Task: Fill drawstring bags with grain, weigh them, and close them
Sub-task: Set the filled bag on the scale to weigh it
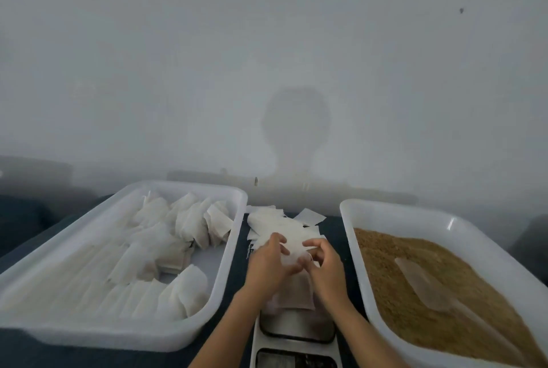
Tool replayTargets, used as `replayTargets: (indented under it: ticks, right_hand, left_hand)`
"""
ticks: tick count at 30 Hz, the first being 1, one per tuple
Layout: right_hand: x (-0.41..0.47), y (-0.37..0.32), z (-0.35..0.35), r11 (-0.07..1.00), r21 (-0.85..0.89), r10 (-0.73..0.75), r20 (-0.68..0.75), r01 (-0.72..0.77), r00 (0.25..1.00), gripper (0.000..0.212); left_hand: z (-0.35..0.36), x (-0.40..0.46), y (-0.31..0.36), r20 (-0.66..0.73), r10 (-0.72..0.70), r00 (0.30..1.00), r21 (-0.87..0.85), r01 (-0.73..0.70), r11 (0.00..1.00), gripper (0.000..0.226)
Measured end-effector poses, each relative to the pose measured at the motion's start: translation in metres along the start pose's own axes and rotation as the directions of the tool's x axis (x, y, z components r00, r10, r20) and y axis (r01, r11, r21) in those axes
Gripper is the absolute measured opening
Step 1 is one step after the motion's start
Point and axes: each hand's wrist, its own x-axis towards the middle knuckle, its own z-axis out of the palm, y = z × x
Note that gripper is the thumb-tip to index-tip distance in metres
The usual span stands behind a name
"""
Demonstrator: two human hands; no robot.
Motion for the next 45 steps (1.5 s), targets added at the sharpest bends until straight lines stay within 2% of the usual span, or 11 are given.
replayTargets:
  ticks: [5,9,12,15,20,25,29,38,41,43,45]
  right_hand:
    - [0.006,-0.039,0.010,0.989,0.112,-0.096,-0.015,0.097,0.995,0.024]
    - [0.018,-0.078,0.034,0.965,0.211,-0.162,-0.001,0.158,0.987,0.025]
    - [0.027,-0.106,0.060,0.948,0.254,-0.210,0.056,0.189,0.976,0.030]
    - [0.030,-0.120,0.092,0.947,0.258,-0.229,0.132,0.189,0.964,0.024]
    - [0.022,-0.109,0.147,0.997,0.065,-0.063,0.274,0.047,0.960,0.025]
    - [0.012,-0.095,0.182,0.957,-0.286,0.122,0.553,0.051,0.824,0.029]
    - [0.003,-0.098,0.192,0.899,-0.413,0.254,0.760,0.144,0.598,0.032]
    - [-0.004,-0.099,0.186,0.903,-0.373,0.237,0.848,0.215,0.474,0.042]
    - [-0.004,-0.102,0.174,0.932,-0.245,0.078,0.857,0.269,0.509,0.032]
    - [0.002,-0.105,0.160,0.957,-0.112,-0.084,0.776,0.268,0.625,0.030]
    - [0.016,-0.105,0.140,0.972,-0.012,-0.185,0.585,0.236,0.789,0.030]
  left_hand:
    - [-0.024,0.000,0.014,-0.203,0.080,0.976,0.023,-0.077,0.997,0.029]
    - [-0.064,0.004,0.015,-0.405,0.152,0.902,0.068,-0.136,0.988,0.023]
    - [-0.102,0.009,0.007,-0.400,0.119,0.909,0.186,-0.046,0.981,0.022]
    - [-0.139,0.012,-0.014,-0.378,0.019,0.926,0.164,0.046,0.985,0.019]
    - [-0.174,0.008,-0.068,-0.319,-0.198,0.927,0.196,0.269,0.943,0.023]
    - [-0.183,-0.003,-0.109,-0.128,-0.430,0.894,0.332,0.447,0.831,0.039]
    - [-0.182,-0.010,-0.116,0.013,-0.582,0.813,0.374,0.536,0.757,0.044]
    - [-0.179,-0.011,-0.117,-0.171,-0.489,0.856,0.573,0.490,0.657,0.032]
    - [-0.176,-0.011,-0.104,-0.308,-0.370,0.877,0.592,0.481,0.647,0.032]
    - [-0.174,-0.008,-0.092,-0.362,-0.239,0.901,0.630,0.426,0.650,0.030]
    - [-0.168,0.000,-0.077,-0.365,-0.161,0.917,0.592,0.362,0.720,0.025]
